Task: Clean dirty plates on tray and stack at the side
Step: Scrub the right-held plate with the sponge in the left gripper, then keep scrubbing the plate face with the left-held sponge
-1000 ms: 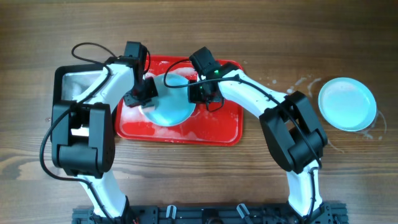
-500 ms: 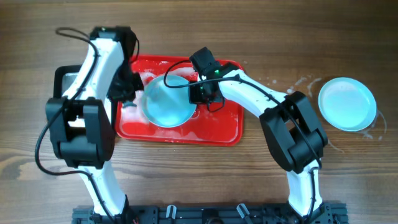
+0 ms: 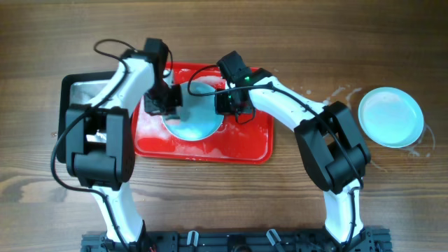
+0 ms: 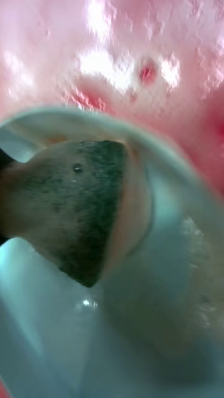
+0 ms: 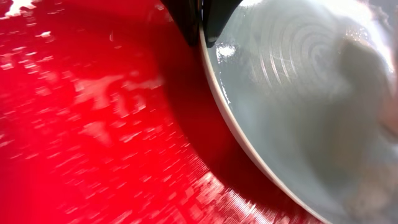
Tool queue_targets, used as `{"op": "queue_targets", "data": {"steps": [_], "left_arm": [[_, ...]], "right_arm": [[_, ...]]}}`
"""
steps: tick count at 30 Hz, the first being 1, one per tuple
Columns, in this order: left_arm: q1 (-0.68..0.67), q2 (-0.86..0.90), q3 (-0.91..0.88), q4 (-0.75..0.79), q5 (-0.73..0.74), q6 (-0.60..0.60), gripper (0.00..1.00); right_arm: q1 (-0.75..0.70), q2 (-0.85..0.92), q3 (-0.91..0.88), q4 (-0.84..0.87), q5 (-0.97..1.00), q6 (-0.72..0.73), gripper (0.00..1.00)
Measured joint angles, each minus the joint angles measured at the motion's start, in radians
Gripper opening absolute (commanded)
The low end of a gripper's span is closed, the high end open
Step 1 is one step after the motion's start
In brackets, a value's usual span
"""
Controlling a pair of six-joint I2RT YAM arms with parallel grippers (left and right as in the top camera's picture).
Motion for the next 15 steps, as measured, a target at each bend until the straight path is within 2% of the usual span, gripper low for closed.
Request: {"op": "queue_targets", "data": {"steps": [4, 10, 12, 15], "left_arm": [[-0.034, -0.017, -0.076, 0.112, 0.027, 0.006, 0.04], [-0.038, -0.058, -0.145, 0.184, 0.006, 0.006, 0.04], [-0.049, -0.065, -0.15, 0.181, -0.058, -0.01, 0.04], [-0.06, -0.072, -0.154, 0.18, -0.216, -0.097, 0.04]], "right_arm": [[-0.011, 0.0, 0.0, 0.0, 0.008, 0.0, 0.04], [-0.011, 0.0, 0.0, 0.0, 0.011, 0.0, 0.04], [-0.011, 0.0, 0.0, 0.0, 0.011, 0.0, 0.04], [-0.011, 0.0, 0.0, 0.0, 0.011, 0.0, 0.04]]}}
